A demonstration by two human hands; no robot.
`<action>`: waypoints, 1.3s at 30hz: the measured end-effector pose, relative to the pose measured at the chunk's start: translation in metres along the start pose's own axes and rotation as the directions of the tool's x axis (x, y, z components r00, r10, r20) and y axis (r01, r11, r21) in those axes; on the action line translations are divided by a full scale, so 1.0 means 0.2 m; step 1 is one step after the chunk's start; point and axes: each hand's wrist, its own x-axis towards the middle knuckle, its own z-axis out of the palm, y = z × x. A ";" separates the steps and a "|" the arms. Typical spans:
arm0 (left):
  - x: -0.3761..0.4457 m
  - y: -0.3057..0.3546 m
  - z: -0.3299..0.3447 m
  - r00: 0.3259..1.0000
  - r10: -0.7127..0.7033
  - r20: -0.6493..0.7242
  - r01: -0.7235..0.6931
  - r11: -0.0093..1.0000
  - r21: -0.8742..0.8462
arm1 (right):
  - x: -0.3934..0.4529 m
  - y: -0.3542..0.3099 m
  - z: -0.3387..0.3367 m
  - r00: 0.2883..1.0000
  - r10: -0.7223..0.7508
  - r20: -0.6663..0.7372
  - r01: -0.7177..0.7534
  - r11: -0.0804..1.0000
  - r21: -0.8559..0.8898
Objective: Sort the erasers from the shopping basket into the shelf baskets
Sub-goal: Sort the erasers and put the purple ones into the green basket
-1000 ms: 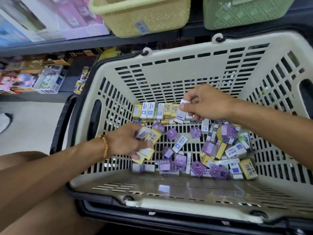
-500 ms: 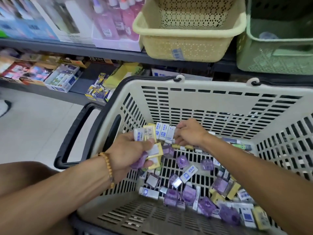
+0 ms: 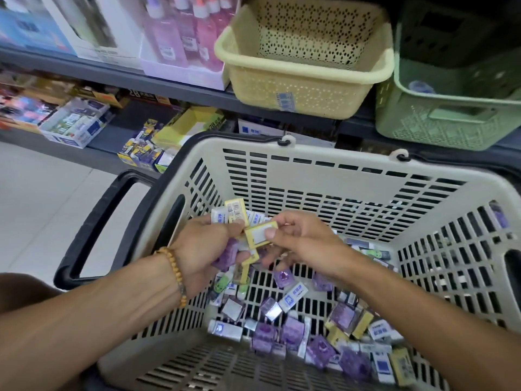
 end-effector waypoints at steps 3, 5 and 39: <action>0.01 0.01 0.00 1.000 0.016 -0.024 -0.016 1.000 0.018 | 0.00 0.03 -0.12 0.992 0.053 -0.115 -0.046 0.997 0.061; 0.01 0.01 0.00 0.999 0.030 -0.034 -0.029 0.999 0.022 | 0.02 0.06 -0.21 0.960 0.095 -0.264 -0.126 0.987 -0.103; -0.06 -0.01 0.02 0.977 -0.075 0.198 -0.032 0.873 0.486 | 0.15 0.18 -0.29 0.919 0.217 -0.329 -0.294 0.933 -0.208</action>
